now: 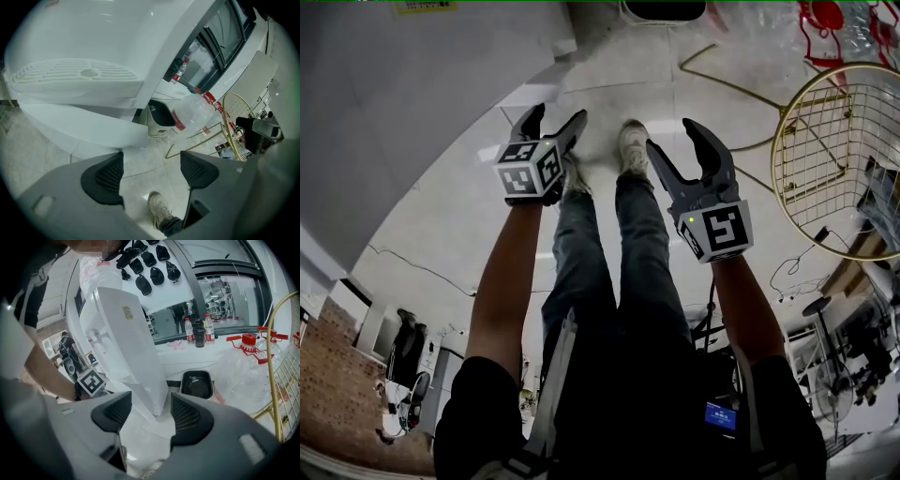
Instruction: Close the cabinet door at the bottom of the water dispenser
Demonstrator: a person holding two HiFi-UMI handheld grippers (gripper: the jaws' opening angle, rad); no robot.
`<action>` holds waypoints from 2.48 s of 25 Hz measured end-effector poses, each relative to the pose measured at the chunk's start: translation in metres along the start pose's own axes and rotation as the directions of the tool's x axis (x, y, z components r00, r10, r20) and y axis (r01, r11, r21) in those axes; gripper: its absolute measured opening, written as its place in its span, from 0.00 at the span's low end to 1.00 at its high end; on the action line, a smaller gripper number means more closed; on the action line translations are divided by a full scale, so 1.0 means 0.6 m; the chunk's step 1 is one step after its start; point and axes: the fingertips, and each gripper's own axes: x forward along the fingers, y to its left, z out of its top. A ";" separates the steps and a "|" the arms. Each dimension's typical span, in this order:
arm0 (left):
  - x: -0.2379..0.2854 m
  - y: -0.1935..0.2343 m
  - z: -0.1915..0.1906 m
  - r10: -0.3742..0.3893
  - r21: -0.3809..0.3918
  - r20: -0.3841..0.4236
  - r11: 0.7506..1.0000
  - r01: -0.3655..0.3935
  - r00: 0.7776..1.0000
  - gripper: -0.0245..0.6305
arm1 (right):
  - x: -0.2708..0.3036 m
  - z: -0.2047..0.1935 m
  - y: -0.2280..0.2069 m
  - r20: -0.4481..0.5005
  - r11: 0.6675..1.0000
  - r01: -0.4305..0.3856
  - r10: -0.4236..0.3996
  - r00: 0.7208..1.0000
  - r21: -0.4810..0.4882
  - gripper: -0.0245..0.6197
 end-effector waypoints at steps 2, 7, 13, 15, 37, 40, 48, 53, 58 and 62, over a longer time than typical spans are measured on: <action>0.006 -0.001 0.007 -0.003 0.003 0.001 1.000 0.003 1.000 0.64 | 0.003 0.001 -0.003 0.002 1.000 0.003 -0.003 1.000 0.004 0.44; 0.018 -0.003 0.022 -0.005 0.016 0.003 1.000 0.004 1.000 0.64 | 0.003 0.000 -0.011 0.003 1.000 0.008 -0.008 1.000 0.012 0.44; 0.028 -0.014 0.039 -0.013 0.021 -0.007 1.000 0.013 1.000 0.64 | 0.000 0.001 -0.024 -0.001 1.000 0.019 -0.019 1.000 0.010 0.44; 0.033 -0.020 0.043 -0.017 0.028 -0.010 0.999 0.018 1.000 0.64 | -0.001 0.001 -0.027 -0.003 1.000 0.020 -0.020 1.000 -0.002 0.44; 0.078 -0.028 0.093 -0.015 0.072 -0.007 0.997 0.015 1.000 0.64 | -0.014 -0.003 -0.061 0.000 0.997 0.064 -0.064 0.998 0.034 0.44; 0.077 -0.032 0.095 -0.019 0.076 -0.005 0.997 0.019 1.000 0.64 | -0.017 -0.002 -0.062 0.001 0.997 0.067 -0.067 0.998 0.034 0.44; 0.045 -0.073 0.098 -0.064 0.112 0.001 0.992 0.064 0.998 0.64 | -0.040 0.016 -0.046 0.017 0.996 0.081 -0.082 0.997 0.037 0.44; -0.003 -0.133 0.131 -0.147 0.196 0.041 0.971 0.136 0.988 0.64 | -0.068 0.052 -0.024 0.049 0.993 0.110 -0.112 0.993 0.035 0.44; -0.092 -0.200 0.167 -0.232 0.273 0.104 0.942 0.196 0.967 0.64 | -0.130 0.103 0.025 0.110 0.991 0.134 -0.132 0.985 -0.005 0.44; -0.180 -0.247 0.187 -0.284 0.292 0.158 0.928 0.230 0.946 0.64 | -0.199 0.146 0.070 0.160 0.986 0.165 -0.161 0.974 -0.011 0.44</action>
